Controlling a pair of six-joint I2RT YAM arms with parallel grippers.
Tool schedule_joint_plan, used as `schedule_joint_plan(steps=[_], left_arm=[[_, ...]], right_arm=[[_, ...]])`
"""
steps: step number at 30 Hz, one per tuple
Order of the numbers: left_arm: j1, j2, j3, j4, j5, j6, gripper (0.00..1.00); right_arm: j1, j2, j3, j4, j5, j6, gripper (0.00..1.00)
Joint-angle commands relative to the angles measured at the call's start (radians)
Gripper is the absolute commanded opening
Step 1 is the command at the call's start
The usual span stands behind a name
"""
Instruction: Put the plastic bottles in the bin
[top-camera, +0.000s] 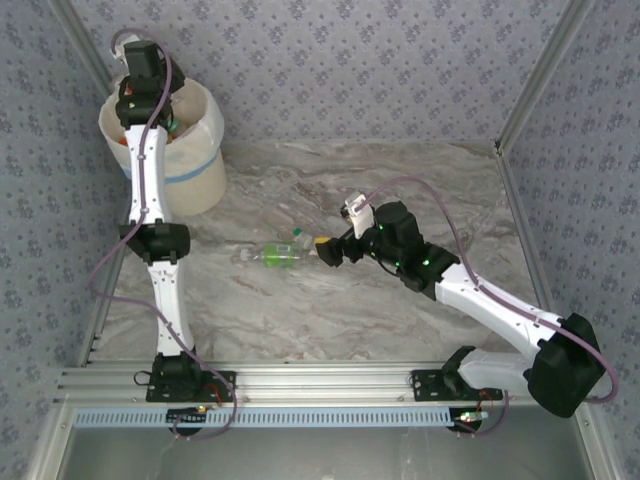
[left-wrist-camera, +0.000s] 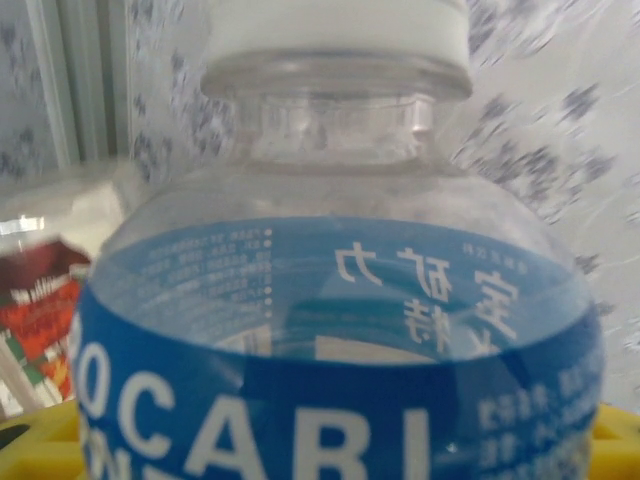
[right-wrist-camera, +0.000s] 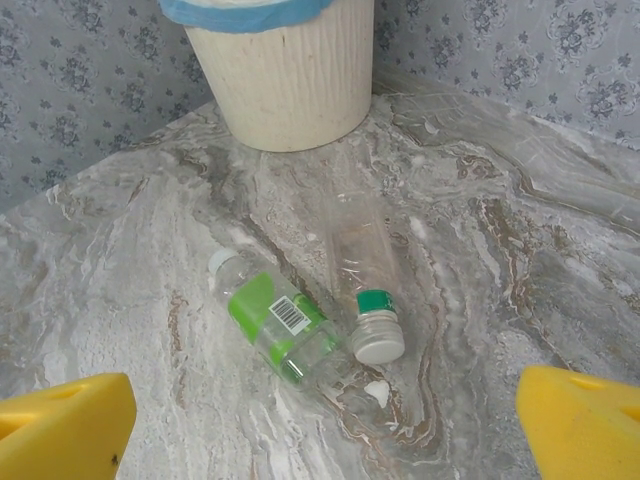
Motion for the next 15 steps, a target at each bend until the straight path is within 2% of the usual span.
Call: schedule_joint_plan(steps=[1,3,5,11,13,15], left_arm=[[0.011,-0.019,-0.032,-0.036,0.035,-0.083,0.53],[0.018,-0.033,-0.083,-0.004,0.077,-0.093,0.72],[0.024,-0.037,-0.091,-0.005,0.103,-0.105,0.85],[0.033,-0.07,-0.091,-0.032,0.143,-0.09,0.95],[0.033,-0.083,-0.092,-0.037,0.172,-0.066,0.99],[0.034,-0.099,-0.09,-0.052,0.216,-0.016,0.99]], right_arm=[[0.012,-0.02,0.032,-0.026,0.027,-0.024,1.0],[0.014,-0.025,0.031,-0.038,0.032,-0.029,1.0],[0.014,-0.029,0.029,-0.042,0.037,-0.033,1.0],[0.019,-0.027,0.026,-0.034,0.039,-0.034,1.0],[0.02,-0.022,0.026,-0.032,0.037,-0.035,1.0],[0.02,-0.017,0.032,-0.039,0.039,-0.034,1.0]])
